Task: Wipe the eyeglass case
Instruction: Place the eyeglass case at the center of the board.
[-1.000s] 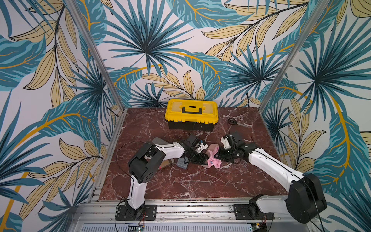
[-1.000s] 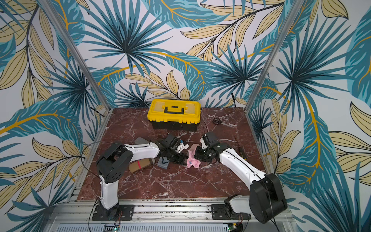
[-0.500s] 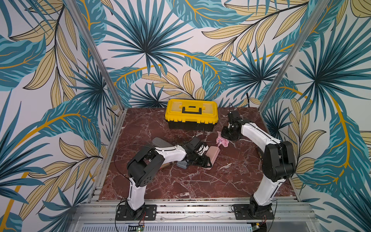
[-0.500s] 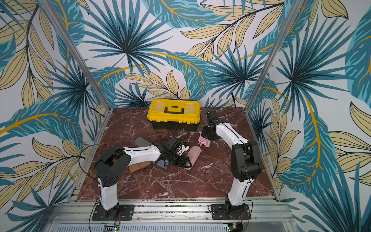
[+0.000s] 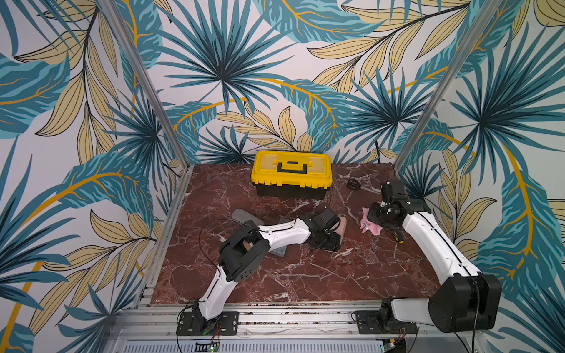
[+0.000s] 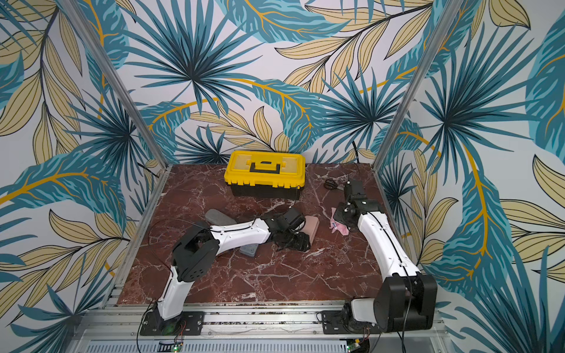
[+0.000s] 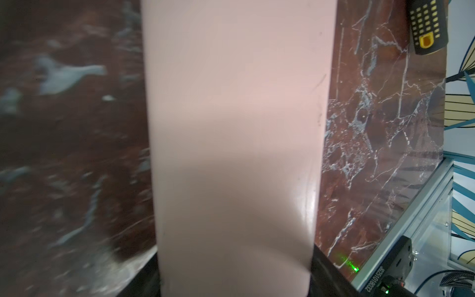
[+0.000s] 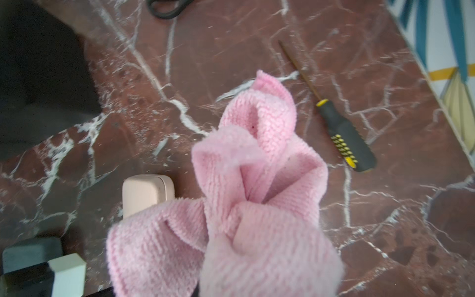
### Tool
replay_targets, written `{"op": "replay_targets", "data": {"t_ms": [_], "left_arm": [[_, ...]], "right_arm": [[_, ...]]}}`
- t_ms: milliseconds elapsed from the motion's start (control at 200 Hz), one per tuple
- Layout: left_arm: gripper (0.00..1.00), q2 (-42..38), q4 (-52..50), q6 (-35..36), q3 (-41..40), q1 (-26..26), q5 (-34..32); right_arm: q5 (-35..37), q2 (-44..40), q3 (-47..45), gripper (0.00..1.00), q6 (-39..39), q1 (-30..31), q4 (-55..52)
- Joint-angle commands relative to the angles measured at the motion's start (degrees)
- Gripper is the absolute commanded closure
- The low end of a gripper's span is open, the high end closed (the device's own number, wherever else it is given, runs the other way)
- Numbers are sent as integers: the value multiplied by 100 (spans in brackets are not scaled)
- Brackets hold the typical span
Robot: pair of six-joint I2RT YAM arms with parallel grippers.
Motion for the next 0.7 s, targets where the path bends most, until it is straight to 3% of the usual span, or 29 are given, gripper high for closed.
{"op": "replay_targets", "data": {"t_ms": [0,170,406,546,691], "left_arm": [[92,430,-487,-376,872,-173,-166],[91,1160,-909,-564,2209,-321,-277],[88,1948,-1237,-648,3110,-506,-564],[77,2221,-1417,-690,3207,-573,-490],[56,2290,-1585,-659,3208,-576,-489]], "right_arm": [[39,-399,-249,100,182,-106,-42],[-98,-647,-433,100,255,-411,5],[-520,-745,-693,100,186,-711,56],[-727,-755,-784,100,230,-733,188],[-880,-646,-800,100,271,-739,278]]}}
